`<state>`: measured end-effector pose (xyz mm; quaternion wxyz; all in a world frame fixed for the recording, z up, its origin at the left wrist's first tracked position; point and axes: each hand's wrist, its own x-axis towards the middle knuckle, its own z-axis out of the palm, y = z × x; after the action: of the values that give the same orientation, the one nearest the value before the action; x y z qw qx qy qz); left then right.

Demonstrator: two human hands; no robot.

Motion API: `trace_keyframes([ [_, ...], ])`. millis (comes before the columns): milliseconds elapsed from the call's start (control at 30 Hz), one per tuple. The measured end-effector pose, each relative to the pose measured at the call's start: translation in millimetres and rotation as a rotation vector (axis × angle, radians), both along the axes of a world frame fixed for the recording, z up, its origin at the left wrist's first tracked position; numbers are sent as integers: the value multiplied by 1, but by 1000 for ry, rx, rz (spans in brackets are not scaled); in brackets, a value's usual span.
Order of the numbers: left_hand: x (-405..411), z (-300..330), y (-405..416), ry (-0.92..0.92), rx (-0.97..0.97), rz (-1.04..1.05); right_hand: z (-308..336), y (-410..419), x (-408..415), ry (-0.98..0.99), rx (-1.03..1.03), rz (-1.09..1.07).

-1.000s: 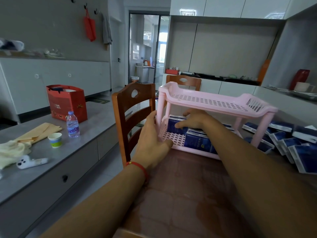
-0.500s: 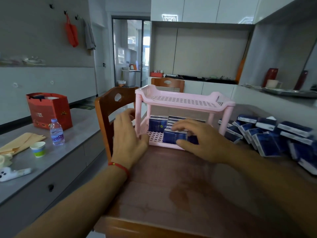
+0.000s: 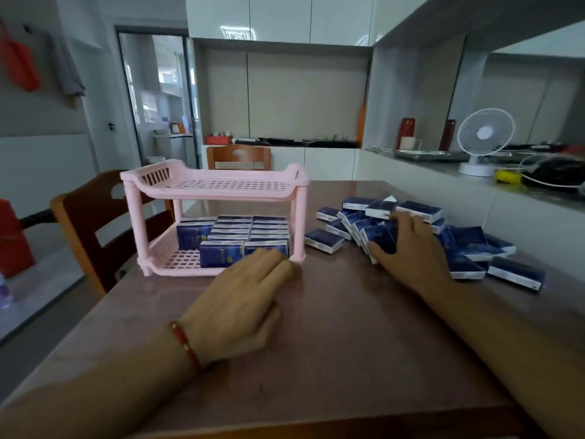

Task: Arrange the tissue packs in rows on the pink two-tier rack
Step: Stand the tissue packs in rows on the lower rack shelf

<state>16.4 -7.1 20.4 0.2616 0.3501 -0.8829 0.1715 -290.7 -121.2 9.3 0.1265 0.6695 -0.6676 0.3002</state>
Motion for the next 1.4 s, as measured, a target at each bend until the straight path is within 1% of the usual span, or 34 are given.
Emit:
trace_keyframes([
  [67,-28,-2,-12,50,74,-47,-4,-6,0,-42,70,38],
  [133,-59,-3,-28,171,180,-56,-5,-7,-1,-128,98,109],
  [267,-110,-8,-49,614,513,6,3,5,1,-427,10,339],
  [300,-117,-10,-51,693,583,15,4,9,3,-477,23,400],
  [367,-124,-15,-52,787,674,-14,4,20,9,-548,106,498],
  [433,-122,-17,-53,844,691,-51,3,28,16,-592,188,565],
  [467,-118,-19,-54,851,657,-51,3,30,18,-588,206,590],
  [533,-107,-20,-54,830,577,5,4,28,21,-601,203,621],
  [600,-94,-18,-55,818,582,78,3,22,24,-628,185,584],
  [633,-87,-16,-54,822,614,114,3,19,25,-610,166,554],
  [667,-80,-13,-53,826,651,141,3,12,25,-529,153,516],
  [733,-67,-7,-52,822,689,157,6,-3,32,-288,189,458],
  [800,-55,-6,-47,781,687,159,7,-20,44,-65,237,436],
  [867,-43,-9,-41,760,677,158,5,-32,60,112,230,412],
  [900,-38,-12,-38,777,671,156,-1,-39,66,165,220,411],
  [967,-31,-15,-34,845,658,139,-10,-44,77,204,199,391],
  [1067,-30,-15,-34,910,660,106,-7,-34,85,297,106,236],
  [1100,-31,-15,-34,905,660,102,-5,-30,84,320,101,182],
  [1133,-31,-15,-34,895,657,100,0,-23,82,307,157,150],
  [1200,-30,-16,-34,880,653,104,9,-10,72,146,361,170],
  [1267,-29,-17,-34,882,655,115,24,3,58,-82,510,269],
  [1333,-29,-18,-33,881,631,124,38,15,44,-359,567,444],
  [1400,-29,-19,-31,848,579,151,50,27,34,-640,645,698],
])
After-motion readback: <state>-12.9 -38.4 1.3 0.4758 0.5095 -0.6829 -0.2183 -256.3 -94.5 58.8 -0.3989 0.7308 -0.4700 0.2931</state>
